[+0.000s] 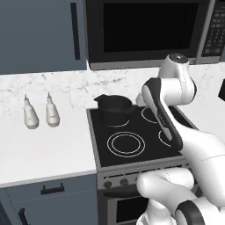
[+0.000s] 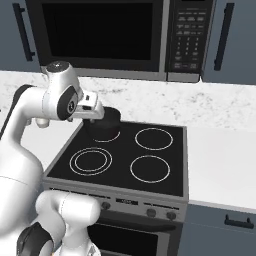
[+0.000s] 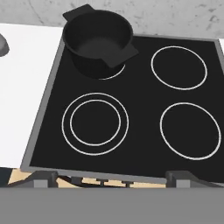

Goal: Turn off the rear left burner of the stove.

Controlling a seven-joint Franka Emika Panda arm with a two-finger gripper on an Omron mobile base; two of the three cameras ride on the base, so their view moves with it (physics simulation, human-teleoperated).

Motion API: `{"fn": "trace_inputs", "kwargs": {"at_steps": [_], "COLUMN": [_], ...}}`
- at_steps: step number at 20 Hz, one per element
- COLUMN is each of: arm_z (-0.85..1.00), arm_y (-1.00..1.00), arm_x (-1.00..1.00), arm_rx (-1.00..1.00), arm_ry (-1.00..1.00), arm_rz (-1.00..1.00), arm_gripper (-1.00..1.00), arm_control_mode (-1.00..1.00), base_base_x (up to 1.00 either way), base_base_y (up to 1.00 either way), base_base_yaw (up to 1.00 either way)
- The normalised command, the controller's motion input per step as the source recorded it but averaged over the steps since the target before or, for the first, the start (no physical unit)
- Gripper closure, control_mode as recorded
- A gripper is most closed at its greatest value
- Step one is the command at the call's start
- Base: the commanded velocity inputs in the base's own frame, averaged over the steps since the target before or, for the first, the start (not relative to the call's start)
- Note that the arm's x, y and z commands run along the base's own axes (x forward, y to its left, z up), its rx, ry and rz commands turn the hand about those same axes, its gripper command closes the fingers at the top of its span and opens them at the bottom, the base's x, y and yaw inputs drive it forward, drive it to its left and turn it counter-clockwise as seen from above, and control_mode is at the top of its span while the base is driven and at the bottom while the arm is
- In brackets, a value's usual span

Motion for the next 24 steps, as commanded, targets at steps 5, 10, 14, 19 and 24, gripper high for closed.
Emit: {"fn": "trace_inputs", "kwargs": {"at_steps": [5, 10, 14, 19, 24], "arm_z": [0.0, 0.0, 0.0, 0.0, 0.0], "arm_y": [0.0, 0.0, 0.0, 0.0, 0.0], "arm_x": [0.0, 0.0, 0.0, 0.0, 0.0], "arm_rx": [0.0, 0.0, 0.0, 0.0, 0.0], "arm_ry": [0.0, 0.0, 0.0, 0.0, 0.0], "arm_rz": [0.0, 0.0, 0.0, 0.0, 0.0], "arm_gripper": [-1.0, -1.0, -1.0, -1.0, -1.0], "arm_control_mode": [1.0, 1.0, 1.0, 1.0, 1.0], "base_base_x": [-0.2, -0.11, -0.14, -0.24, -0.22], "base_base_y": [-0.44, -0.34, -0.33, -0.38, -0.3], "base_base_yaw": [0.0, 0.0, 0.0, 0.0, 0.0]}}
